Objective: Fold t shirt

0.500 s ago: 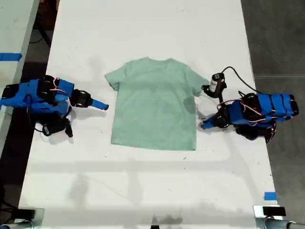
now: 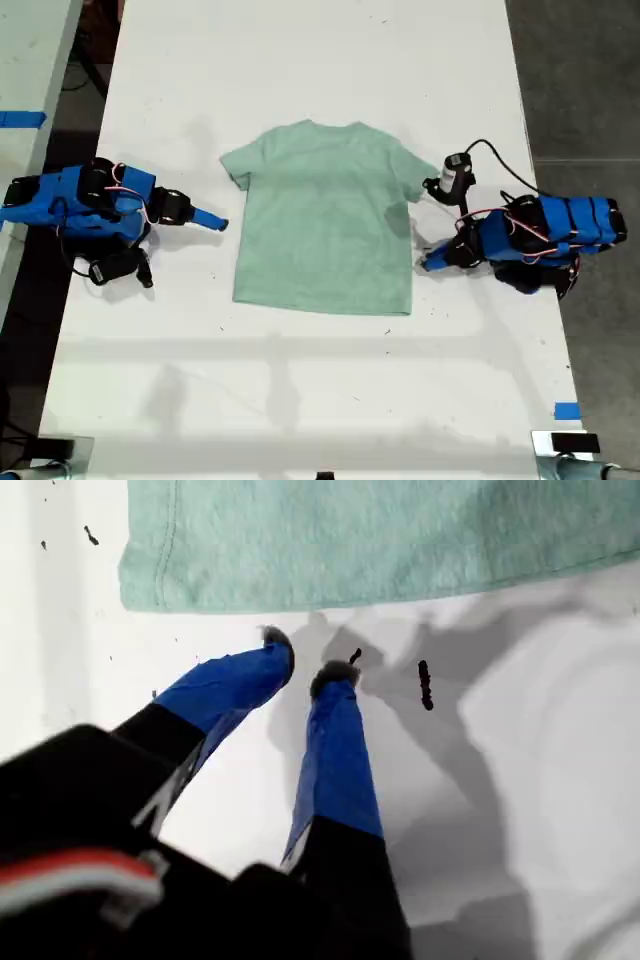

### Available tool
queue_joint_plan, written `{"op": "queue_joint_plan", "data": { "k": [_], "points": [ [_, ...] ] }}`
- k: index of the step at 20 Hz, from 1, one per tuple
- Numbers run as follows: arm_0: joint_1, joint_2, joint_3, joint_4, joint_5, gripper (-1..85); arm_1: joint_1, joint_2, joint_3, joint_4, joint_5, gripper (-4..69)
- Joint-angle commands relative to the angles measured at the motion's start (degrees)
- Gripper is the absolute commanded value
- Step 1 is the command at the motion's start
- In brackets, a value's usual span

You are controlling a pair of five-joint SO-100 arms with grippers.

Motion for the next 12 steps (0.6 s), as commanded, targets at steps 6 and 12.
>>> {"op": "queue_joint_plan", "data": {
  "k": [6,12],
  "points": [
    [-0.53,0.35,2.46,-0.18,0.35,7.4,3.87,0.44,2.81,-1.76,-0.97,7.3],
    [-0.88,0.88,2.46,-0.35,-2.55,7.4,6.77,0.44,2.81,-1.76,3.78,7.2]
  ]
}}
